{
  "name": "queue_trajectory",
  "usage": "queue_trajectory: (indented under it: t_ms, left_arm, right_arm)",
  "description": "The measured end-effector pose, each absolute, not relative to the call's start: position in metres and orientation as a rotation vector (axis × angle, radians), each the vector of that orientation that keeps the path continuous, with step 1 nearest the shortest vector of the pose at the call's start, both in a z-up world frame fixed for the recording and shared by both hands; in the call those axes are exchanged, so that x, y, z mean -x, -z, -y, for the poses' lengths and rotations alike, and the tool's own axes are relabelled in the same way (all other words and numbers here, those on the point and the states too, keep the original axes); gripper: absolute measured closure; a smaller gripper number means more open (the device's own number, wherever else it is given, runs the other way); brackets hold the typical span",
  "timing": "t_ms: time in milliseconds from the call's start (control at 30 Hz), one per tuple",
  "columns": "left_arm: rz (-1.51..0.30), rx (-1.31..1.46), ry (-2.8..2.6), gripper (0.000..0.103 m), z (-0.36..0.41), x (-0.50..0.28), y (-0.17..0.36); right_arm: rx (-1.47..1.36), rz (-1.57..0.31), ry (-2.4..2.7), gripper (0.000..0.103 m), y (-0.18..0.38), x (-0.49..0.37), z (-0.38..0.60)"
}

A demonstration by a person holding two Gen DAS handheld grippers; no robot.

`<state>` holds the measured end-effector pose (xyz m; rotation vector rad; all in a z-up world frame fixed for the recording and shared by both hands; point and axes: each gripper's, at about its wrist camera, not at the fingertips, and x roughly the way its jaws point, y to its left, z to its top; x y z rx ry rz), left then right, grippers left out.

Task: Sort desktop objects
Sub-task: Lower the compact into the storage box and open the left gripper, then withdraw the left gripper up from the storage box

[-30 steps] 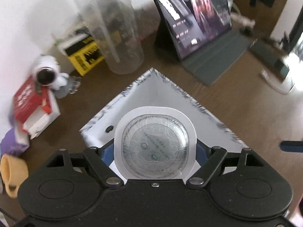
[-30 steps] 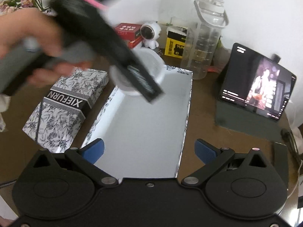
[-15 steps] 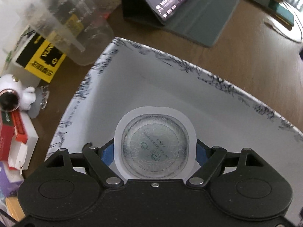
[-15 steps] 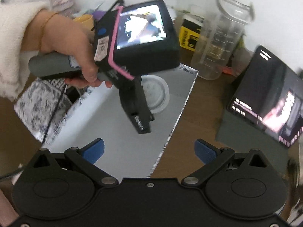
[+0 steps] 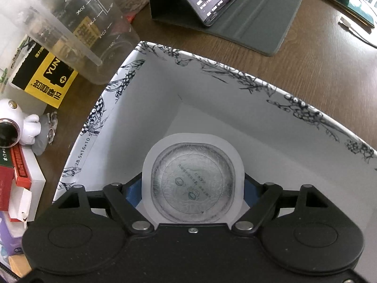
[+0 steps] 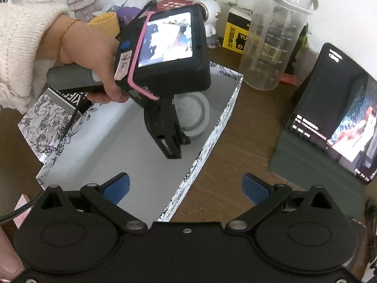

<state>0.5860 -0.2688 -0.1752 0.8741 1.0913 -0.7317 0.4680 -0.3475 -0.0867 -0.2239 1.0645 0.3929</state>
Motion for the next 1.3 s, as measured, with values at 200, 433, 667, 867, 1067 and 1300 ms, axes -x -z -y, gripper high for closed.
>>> queue_trajectory:
  t_ms: [200,433,667,867,1067,1300]
  left_arm:
    - [-1.059,-0.881,0.715,0.013,0.266,-0.590,0.163]
    - [-1.004,-0.781,0.654,0.005,0.249,-0.596,0.129]
    - [-0.927,-0.616,0.582,0.004,0.230,-0.573,0.090]
    - [-0.844,-0.465,0.513,0.002,0.201,-0.527,0.051]
    - [-0.776,-0.396,0.434,0.000,0.170,-0.470,0.023]
    - [-0.776,-0.272,0.346,0.000,0.131,-0.394,0.006]
  right_arm:
    - [0.196,-1.065,-0.379,0.000,0.088,-0.463,0.350]
    - [0.193,-1.057,-0.366,0.000,0.086,-0.461,0.348]
    - [0.181,-1.026,-0.370,0.000,0.078,-0.452,0.341]
    - [0.171,-0.986,-0.375,0.000,0.066,-0.437,0.331]
    - [0.146,-0.942,-0.361,0.000,0.052,-0.411,0.324]
    - [0.112,-0.913,-0.321,0.000,0.038,-0.368,0.323]
